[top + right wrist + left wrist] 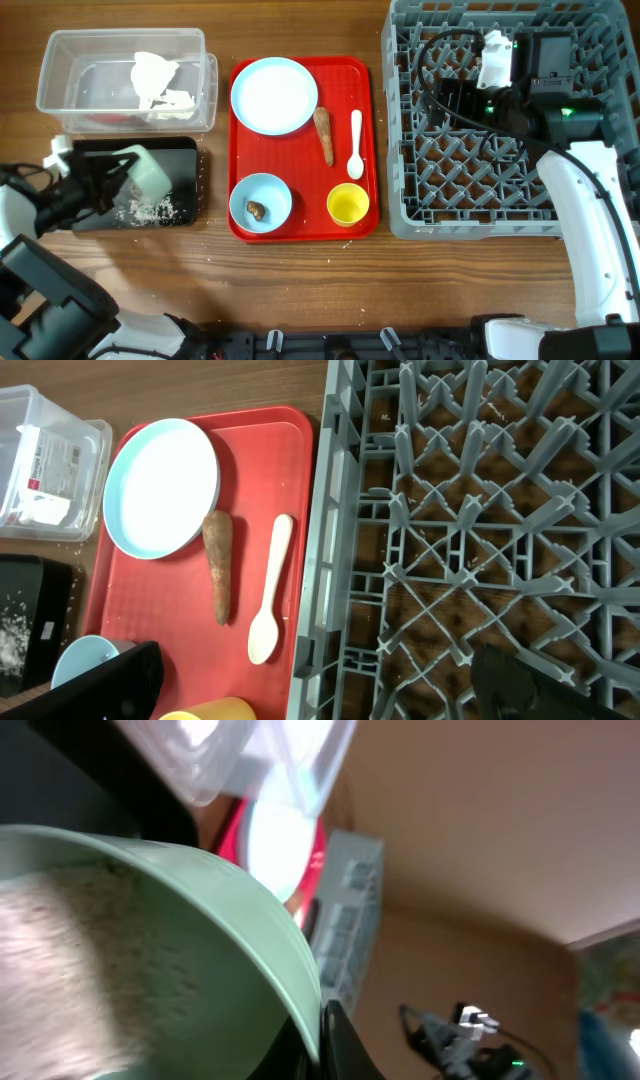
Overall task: Sort waste into correct bins and load items into the dishwasher rack
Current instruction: 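Lift the green bowl over the black tray and tip the rice out, then set the empty green bowl back on the red tray with the left gripper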
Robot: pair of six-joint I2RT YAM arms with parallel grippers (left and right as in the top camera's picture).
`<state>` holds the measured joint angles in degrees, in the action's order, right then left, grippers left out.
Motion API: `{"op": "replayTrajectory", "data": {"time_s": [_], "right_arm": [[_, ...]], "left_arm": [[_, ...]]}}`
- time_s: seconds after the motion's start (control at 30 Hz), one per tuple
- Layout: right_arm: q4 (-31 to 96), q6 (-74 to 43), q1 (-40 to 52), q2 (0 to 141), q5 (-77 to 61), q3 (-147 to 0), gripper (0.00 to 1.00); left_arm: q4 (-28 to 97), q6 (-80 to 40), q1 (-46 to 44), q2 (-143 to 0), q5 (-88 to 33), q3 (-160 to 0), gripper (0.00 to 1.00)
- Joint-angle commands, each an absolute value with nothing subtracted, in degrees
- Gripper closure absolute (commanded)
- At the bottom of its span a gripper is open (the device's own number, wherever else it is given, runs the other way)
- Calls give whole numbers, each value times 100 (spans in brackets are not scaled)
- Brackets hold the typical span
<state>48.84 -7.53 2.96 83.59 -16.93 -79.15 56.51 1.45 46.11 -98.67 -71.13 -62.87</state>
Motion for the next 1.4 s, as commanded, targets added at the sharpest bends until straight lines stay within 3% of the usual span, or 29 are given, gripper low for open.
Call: {"op": "replayTrajectory", "data": {"time_s": [0.0, 0.27, 0.57, 0.87, 1.1, 1.23, 1.37], "right_arm": [[4882, -808, 342, 8403, -1767, -8055, 0], [4908, -803, 342, 8403, -1769, -8055, 0], [4950, -805, 342, 8403, -1769, -8055, 0], [4934, -808, 342, 8403, -1769, -8055, 0], [4932, -810, 342, 8403, -1769, -8055, 0], [4939, -814, 342, 8403, -1772, -8055, 0], [4915, -810, 342, 8403, -1769, -8055, 0]], "left_arm": [[5653, 257, 4952, -9782, -8147, -6267, 96], [5649, -84, 5157, -9782, -9035, -6267, 96], [5548, -263, 5157, -9782, -9015, -6267, 96], [5137, -1496, 5231, -9782, -8851, -6267, 96], [5039, -1380, 5113, -9662, -8694, -6270, 96], [4925, -1426, 4622, -8833, -8103, -6270, 96], [4576, -1717, 3935, -7686, -6619, -6270, 96]]}}
